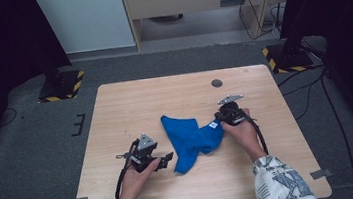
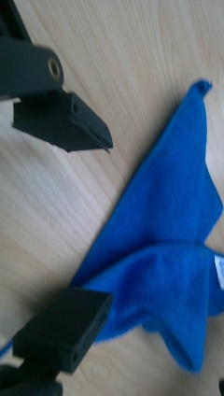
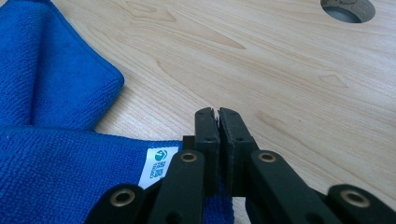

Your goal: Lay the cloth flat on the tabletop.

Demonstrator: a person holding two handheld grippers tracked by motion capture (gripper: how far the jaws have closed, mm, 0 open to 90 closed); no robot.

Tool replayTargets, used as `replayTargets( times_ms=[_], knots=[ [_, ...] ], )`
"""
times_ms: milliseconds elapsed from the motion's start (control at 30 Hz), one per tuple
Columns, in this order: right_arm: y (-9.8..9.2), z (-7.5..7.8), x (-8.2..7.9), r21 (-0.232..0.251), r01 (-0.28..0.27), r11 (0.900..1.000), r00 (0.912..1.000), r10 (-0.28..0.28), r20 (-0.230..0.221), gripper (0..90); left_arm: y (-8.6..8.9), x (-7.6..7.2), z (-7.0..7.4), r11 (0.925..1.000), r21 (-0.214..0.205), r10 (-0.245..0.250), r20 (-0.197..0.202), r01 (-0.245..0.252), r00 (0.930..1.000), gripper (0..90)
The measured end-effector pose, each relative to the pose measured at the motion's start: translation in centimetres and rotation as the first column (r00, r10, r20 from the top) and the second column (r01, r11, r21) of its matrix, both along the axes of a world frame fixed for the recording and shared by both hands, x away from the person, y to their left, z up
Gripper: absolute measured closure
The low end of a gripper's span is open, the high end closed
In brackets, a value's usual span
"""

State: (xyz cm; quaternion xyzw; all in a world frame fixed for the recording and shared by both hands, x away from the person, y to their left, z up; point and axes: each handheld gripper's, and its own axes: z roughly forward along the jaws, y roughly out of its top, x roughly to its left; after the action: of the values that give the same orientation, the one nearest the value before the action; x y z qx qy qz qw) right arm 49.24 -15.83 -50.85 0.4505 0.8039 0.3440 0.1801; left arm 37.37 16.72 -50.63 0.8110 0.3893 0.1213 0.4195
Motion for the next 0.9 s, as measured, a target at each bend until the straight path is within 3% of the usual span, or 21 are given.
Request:
replayTargets(
  times_ms=[100, 300, 467, 667, 900],
  knots=[
    [0.0, 0.0, 0.0, 0.000, -0.002, 1.0000, 1.0000, 0.002, -0.001, 86.9, -0.8, -0.2, 0.0, 0.9987, -0.036, -0.038, -0.031, 0.037, 0.9988, 26.8],
    [0.0, 0.0, -0.1, 0.002, -0.005, 1.0000, 1.0000, 0.005, 0.004, 86.9, -2.1, -0.2, -0.4, 0.9969, -0.036, -0.071, -0.061, 0.069, 0.9956, 35.7],
    [0.0, 0.2, -0.1, 0.007, -0.005, 1.0000, 1.0000, 0.005, 0.006, 86.9, -2.8, -0.1, -0.7, 0.9973, -0.031, -0.069, -0.068, 0.067, 0.9953, 43.1],
    [0.0, 0.3, -0.1, 0.009, -0.006, 0.9999, 0.9999, 0.006, 0.010, 86.9, -3.3, -0.2, -1.0, 0.9915, -0.055, -0.122, -0.080, 0.118, 0.9893, 52.9],
    [0.0, 0.5, -0.2, 0.012, -0.012, 0.9999, 0.9998, 0.012, 0.016, 86.9, -3.4, -0.1, -1.3, 0.9906, -0.045, -0.132, -0.090, 0.129, 0.9871, 65.6]
  ],
)
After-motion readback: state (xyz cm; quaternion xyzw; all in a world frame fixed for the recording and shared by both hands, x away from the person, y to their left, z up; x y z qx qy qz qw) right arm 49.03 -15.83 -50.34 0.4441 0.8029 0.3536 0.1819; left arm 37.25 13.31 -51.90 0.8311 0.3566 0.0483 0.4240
